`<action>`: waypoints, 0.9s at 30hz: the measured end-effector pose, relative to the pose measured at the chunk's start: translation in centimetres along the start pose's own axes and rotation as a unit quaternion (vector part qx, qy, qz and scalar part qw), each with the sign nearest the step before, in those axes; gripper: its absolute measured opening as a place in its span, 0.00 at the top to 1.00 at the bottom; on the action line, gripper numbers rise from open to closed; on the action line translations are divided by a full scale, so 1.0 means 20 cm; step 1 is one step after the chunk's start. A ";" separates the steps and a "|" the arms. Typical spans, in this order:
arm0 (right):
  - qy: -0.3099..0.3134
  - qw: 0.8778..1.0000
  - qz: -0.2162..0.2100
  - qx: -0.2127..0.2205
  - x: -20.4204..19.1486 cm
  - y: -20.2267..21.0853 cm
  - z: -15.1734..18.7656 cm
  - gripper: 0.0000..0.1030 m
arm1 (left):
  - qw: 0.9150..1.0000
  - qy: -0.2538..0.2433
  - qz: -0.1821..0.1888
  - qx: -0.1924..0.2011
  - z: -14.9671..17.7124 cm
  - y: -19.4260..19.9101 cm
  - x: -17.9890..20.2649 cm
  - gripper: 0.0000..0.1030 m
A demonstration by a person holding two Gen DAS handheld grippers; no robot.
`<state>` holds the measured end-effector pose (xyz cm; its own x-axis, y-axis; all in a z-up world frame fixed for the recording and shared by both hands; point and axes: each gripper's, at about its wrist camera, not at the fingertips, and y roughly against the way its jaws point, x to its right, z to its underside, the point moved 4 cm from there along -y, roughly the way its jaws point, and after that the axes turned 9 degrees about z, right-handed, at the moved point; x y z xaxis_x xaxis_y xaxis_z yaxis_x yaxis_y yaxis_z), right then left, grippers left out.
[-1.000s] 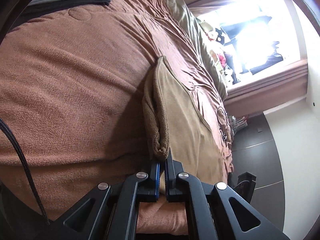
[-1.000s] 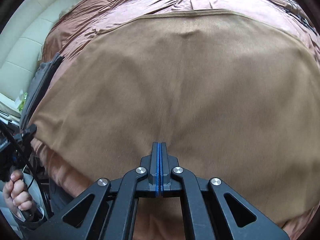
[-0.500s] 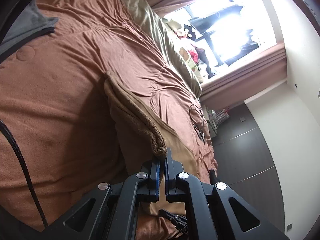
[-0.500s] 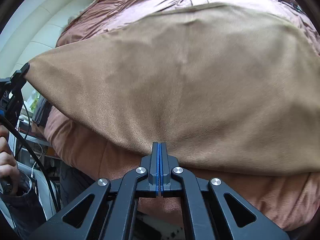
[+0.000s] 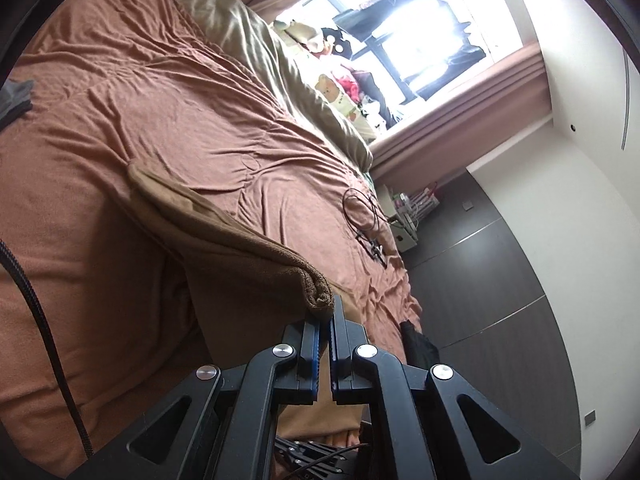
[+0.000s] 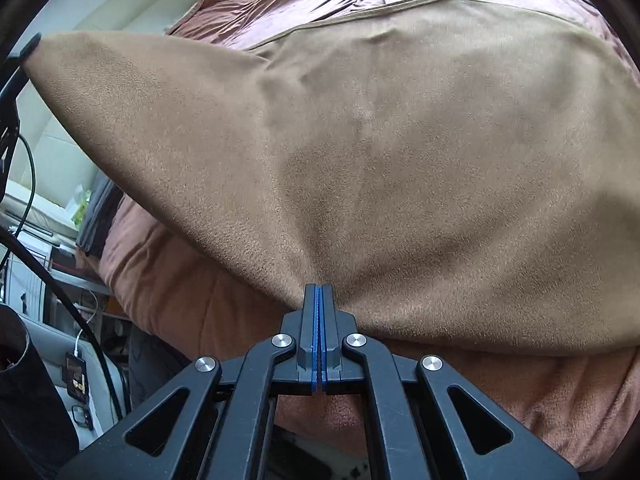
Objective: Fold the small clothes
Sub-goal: 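Lift the side edge with both tools and fold it across the shirt, then open the right tool while the left tool lays the folded edge down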
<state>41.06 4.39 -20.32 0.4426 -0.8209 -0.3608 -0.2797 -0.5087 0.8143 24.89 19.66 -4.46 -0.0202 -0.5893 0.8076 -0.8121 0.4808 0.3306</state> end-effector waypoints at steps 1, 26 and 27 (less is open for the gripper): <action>-0.004 1.000 -0.004 0.003 0.02 0.03 -0.01 1.00 | 1.000 -0.005 0.002 -0.004 0.00 -0.03 0.02 0.97; -0.117 0.987 0.014 0.111 0.68 0.69 0.19 0.42 | 0.989 -0.076 0.047 -0.119 0.27 -0.64 0.51 0.97; -0.120 0.986 0.015 0.113 0.69 0.72 0.21 0.42 | 0.988 -0.078 0.047 -0.125 0.29 -0.66 0.52 0.97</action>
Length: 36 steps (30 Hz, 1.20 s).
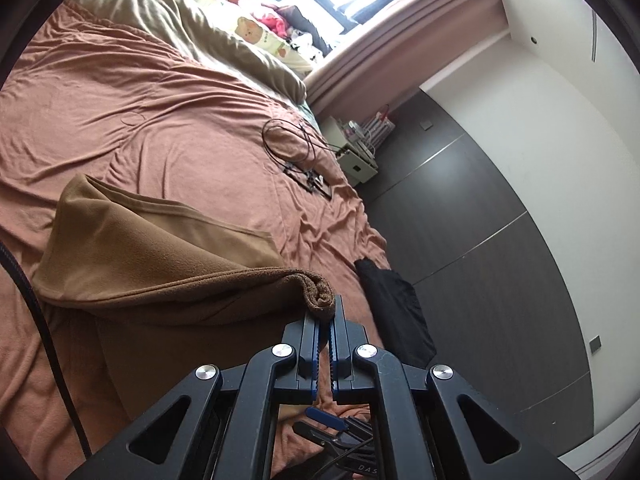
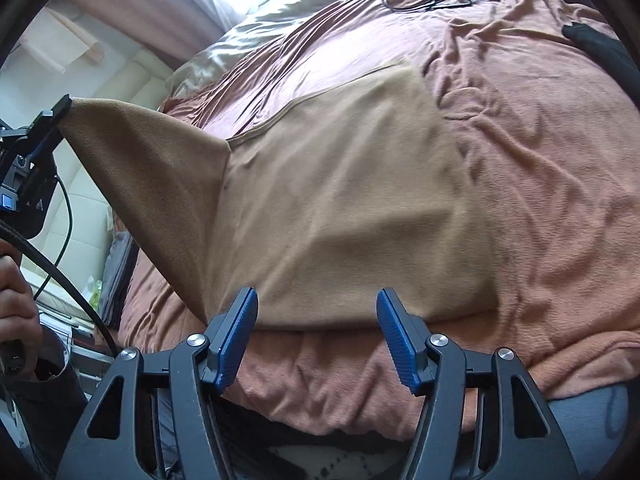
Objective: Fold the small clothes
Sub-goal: 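Open the right tool while the left tool lays the folded edge down, then open the left tool and pull both tools back from the shirt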
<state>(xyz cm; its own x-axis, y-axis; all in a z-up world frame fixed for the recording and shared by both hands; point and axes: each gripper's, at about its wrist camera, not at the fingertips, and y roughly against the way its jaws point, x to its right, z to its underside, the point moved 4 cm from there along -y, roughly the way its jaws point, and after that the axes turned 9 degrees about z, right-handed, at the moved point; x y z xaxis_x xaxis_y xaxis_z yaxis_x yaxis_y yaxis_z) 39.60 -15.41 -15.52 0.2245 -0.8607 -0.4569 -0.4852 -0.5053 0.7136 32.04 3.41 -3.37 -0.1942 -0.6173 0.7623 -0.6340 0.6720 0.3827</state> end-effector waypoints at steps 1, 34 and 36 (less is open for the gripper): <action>-0.004 1.000 0.001 0.002 0.02 0.03 0.00 0.42 | 1.000 -0.001 0.001 -0.005 0.01 -0.03 0.01 0.97; -0.026 0.999 0.032 0.008 0.26 0.20 0.06 0.44 | 0.990 0.003 -0.045 -0.132 0.44 -0.41 -0.21 0.41; -0.004 0.999 0.038 0.008 0.22 0.19 0.04 0.45 | 0.990 0.005 -0.070 -0.126 0.45 -0.34 -0.27 0.41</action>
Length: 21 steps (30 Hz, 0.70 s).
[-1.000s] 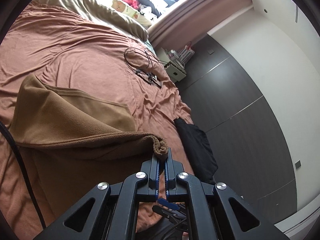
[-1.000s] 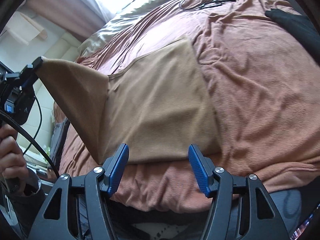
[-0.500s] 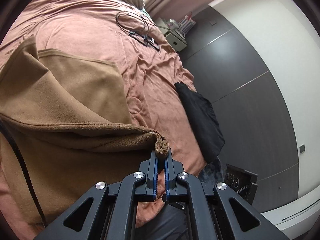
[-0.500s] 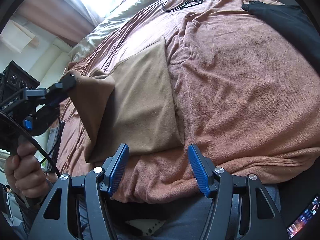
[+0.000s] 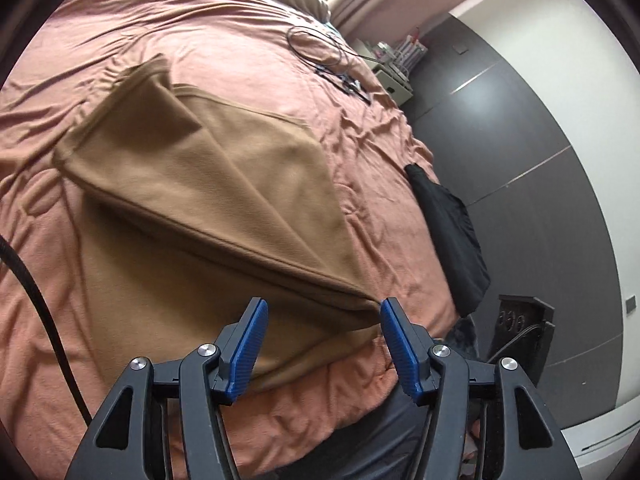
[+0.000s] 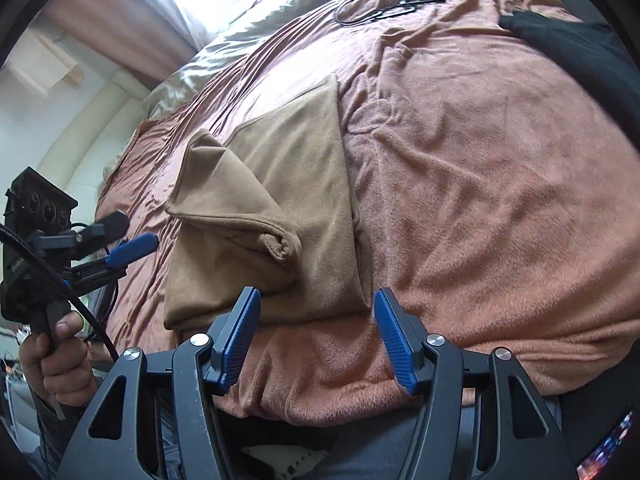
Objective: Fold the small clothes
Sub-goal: 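Open the left tool and pull both tools back from the shirt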
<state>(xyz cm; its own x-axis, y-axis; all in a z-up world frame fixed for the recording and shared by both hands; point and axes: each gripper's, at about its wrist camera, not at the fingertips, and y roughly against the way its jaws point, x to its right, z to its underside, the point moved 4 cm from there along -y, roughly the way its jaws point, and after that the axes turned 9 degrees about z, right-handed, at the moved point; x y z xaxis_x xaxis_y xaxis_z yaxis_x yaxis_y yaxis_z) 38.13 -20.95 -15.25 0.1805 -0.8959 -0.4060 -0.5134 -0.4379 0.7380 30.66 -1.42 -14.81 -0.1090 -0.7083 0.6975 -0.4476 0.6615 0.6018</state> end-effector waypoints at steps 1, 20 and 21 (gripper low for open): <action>0.012 1.000 0.005 -0.001 -0.02 -0.02 -0.01 0.45 | 1.000 0.004 -0.007 0.002 0.01 0.02 -0.04 0.41; 0.257 0.952 0.155 -0.064 -0.53 -0.40 -0.24 0.55 | 0.992 0.086 -0.097 0.001 0.24 0.15 -0.50 0.41; 0.267 0.948 0.162 -0.065 -0.56 -0.42 -0.24 0.56 | 0.991 0.088 -0.096 -0.001 0.24 0.14 -0.51 0.41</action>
<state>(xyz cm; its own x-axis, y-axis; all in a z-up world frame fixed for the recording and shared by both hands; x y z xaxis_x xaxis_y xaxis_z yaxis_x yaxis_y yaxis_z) 44.49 -7.67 -14.27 0.4481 -0.8799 0.1582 -0.5133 -0.1083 0.8513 26.27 6.49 -22.08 0.1345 -0.7678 0.6264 -0.4438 0.5186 0.7308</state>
